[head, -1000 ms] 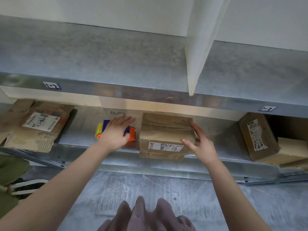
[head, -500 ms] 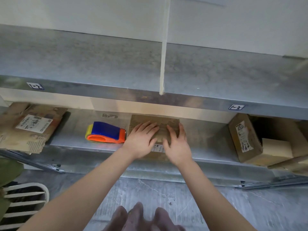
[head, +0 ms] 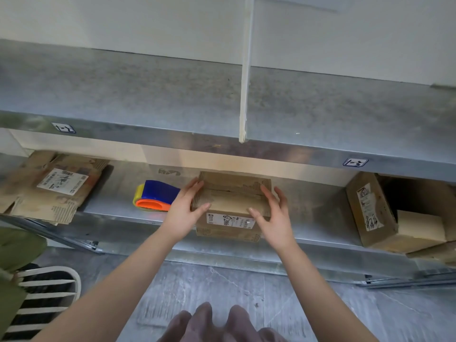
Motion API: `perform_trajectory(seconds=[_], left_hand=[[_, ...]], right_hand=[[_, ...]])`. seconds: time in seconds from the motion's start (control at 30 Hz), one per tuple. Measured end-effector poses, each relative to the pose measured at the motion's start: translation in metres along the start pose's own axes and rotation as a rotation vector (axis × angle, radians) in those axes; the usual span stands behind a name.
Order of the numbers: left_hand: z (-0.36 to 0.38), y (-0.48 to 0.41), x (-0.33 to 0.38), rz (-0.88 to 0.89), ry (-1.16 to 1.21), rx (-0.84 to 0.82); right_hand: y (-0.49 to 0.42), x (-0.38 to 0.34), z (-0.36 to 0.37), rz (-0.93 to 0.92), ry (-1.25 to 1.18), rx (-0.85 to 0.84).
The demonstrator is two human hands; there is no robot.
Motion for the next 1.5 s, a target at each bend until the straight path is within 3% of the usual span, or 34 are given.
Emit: perform_trajectory(seconds=[0.2,0.37,0.43,0.5,0.57,0.63,0.7,0.8,0.97,1.17,1.27,1.37,1.5], left_hand=[[0.011,0.012,-0.009,-0.099,0.091,-0.081],[0.03,0.027,0.013,-0.09,-0.005,-0.038],[0.034,0.036,0.021,-0.101,0.056,-0.093],[0.024,0.029,0.017,-0.15,0.157,-0.092],[0.005,0.01,0.011,-0.142,0.017,-0.088],[-0.009,-0.01,0.011,-0.04,-0.176,-0.221],[-0.015,-0.021,0.018,0.035,-0.169,-0.417],[-0.015,-0.026,0.018,0.04,-0.111,-0.519],[-0.011,0.002,0.003,0.109,-0.197,-0.443],[-0.007,0.048,0.003,0.058,-0.047,-0.102],[0.01,0.056,0.013,-0.073,-0.012,0.074],[0.023,0.053,0.029,-0.106,0.029,0.056],[0.019,0.048,0.029,0.014,0.012,-0.018]], right_hand=[[-0.005,0.01,-0.011,0.054,0.06,-0.088],[-0.013,0.011,-0.02,0.13,-0.063,-0.148],[-0.01,0.013,-0.017,0.139,-0.089,-0.143],[-0.006,0.01,-0.014,0.146,-0.124,-0.116],[-0.003,0.007,-0.011,0.149,-0.09,-0.06],[0.006,0.005,-0.009,0.126,0.044,0.059],[0.02,0.001,-0.005,0.108,0.169,0.196],[0.034,0.0,0.005,0.214,0.041,0.261],[0.041,-0.006,0.011,0.158,-0.111,0.239],[0.039,-0.026,0.014,0.025,-0.154,0.296],[0.035,-0.03,0.03,0.021,-0.122,0.188],[0.037,-0.025,0.043,0.063,-0.232,0.038],[0.035,-0.014,0.027,0.052,-0.256,-0.072]])
Point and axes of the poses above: each hand's wrist, its own y-axis away from the middle knuckle, its own z-axis out of the palm, x = y × z, the point moved 3 cm from there along -y, towards the middle knuckle, and after that the axes turned 11 degrees about -y, right-handed, at the moved point
